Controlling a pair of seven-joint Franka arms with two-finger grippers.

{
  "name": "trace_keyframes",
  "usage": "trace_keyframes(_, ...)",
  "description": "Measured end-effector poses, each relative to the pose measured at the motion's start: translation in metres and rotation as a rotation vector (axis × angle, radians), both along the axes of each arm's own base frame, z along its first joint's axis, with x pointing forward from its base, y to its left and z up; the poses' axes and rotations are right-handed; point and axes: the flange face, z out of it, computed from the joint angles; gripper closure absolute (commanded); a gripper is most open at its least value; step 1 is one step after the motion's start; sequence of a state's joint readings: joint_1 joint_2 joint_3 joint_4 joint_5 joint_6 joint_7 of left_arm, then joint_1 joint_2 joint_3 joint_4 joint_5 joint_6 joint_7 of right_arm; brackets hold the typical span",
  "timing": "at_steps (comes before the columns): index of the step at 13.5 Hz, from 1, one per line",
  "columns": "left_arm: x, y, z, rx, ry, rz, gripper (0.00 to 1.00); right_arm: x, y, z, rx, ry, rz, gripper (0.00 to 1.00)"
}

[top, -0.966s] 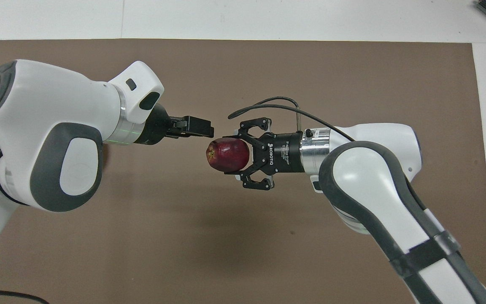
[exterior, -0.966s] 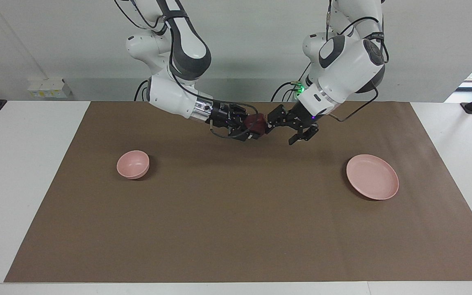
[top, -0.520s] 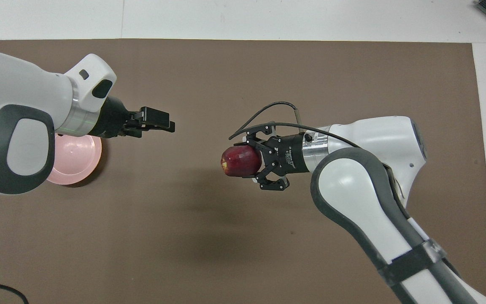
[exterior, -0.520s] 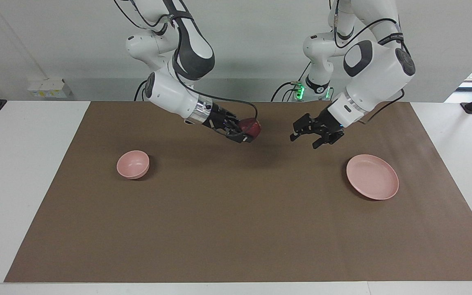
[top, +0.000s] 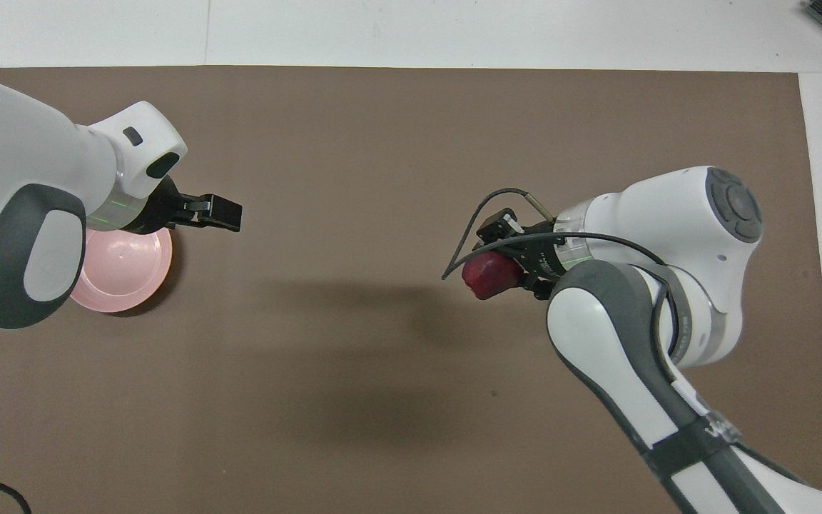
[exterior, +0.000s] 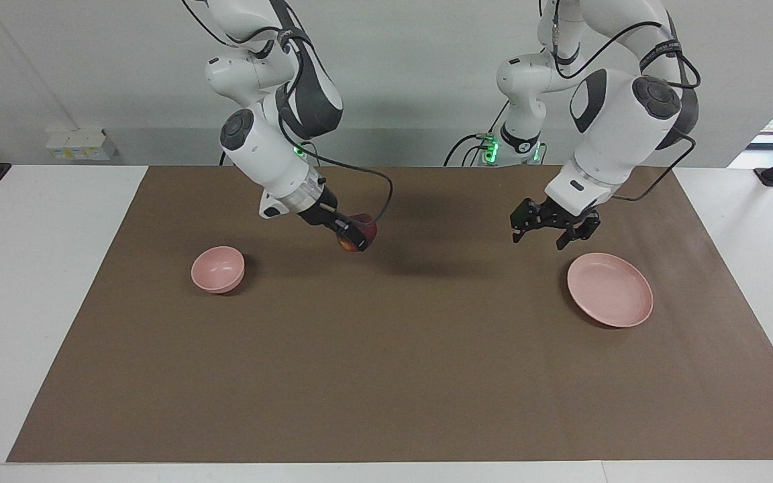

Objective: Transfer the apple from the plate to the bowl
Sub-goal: 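Carry the apple over the pink bowl with the right gripper while the left gripper withdraws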

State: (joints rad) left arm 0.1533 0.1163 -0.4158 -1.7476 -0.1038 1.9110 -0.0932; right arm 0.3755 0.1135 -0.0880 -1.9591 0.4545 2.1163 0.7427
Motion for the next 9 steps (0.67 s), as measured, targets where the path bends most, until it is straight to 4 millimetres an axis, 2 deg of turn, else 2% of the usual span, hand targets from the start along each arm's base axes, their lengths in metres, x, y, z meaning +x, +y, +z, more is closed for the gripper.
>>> trace_keyframes(3,0.005,0.012,0.008,0.068,-0.038,-0.010,0.00,0.006,-0.060,-0.004,-0.168,-0.018,0.209,1.00)
trace_keyframes(6,0.011,0.016,0.035,0.081,-0.094,-0.008,0.00,0.009,-0.125,-0.010,-0.265,-0.026,0.371,1.00)
trace_keyframes(9,0.013,0.044,0.069,0.112,-0.096,0.023,0.00,0.007,-0.193,-0.020,-0.351,-0.019,0.475,1.00)
